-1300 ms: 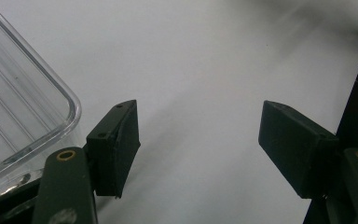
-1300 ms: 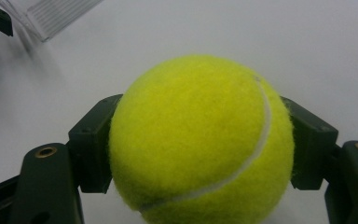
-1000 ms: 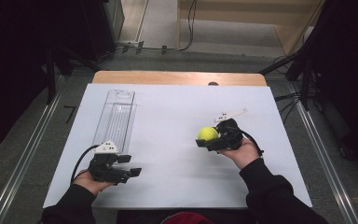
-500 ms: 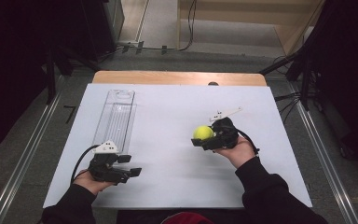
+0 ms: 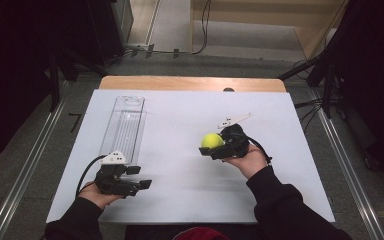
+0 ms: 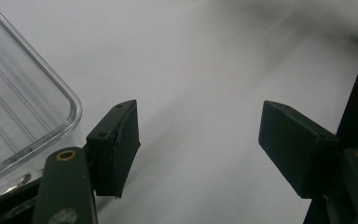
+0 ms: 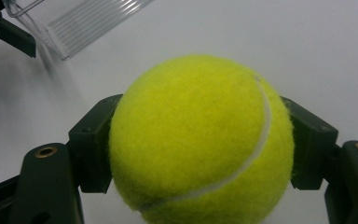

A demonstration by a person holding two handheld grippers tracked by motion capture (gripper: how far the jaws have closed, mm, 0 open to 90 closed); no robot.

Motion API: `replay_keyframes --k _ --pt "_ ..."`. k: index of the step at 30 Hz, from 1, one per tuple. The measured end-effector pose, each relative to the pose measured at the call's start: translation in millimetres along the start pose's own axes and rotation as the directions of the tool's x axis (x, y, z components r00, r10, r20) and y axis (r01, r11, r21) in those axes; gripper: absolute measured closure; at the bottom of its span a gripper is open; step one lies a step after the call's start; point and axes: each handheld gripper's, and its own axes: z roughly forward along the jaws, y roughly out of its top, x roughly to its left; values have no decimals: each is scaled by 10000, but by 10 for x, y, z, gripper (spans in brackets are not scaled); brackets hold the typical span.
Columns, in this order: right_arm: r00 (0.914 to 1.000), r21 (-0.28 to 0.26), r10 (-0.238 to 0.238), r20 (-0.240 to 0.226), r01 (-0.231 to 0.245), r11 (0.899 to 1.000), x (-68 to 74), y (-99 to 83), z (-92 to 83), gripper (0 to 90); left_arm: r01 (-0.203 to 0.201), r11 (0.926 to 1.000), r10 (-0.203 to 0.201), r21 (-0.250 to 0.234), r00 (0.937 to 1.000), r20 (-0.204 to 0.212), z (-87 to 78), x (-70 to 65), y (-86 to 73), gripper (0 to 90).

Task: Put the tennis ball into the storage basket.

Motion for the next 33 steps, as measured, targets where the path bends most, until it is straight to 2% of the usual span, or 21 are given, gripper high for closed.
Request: replay_keyframes --k 15,33 --pt "9994 21 -232 -238 233 9997 88 134 96 234 30 10000 -30 -51 10000 21 1 3 -1 296" --pt "9986 24 -295 -433 297 9996 168 268 203 234 50 9999 -49 -97 10000 31 -8 10 -2 296"
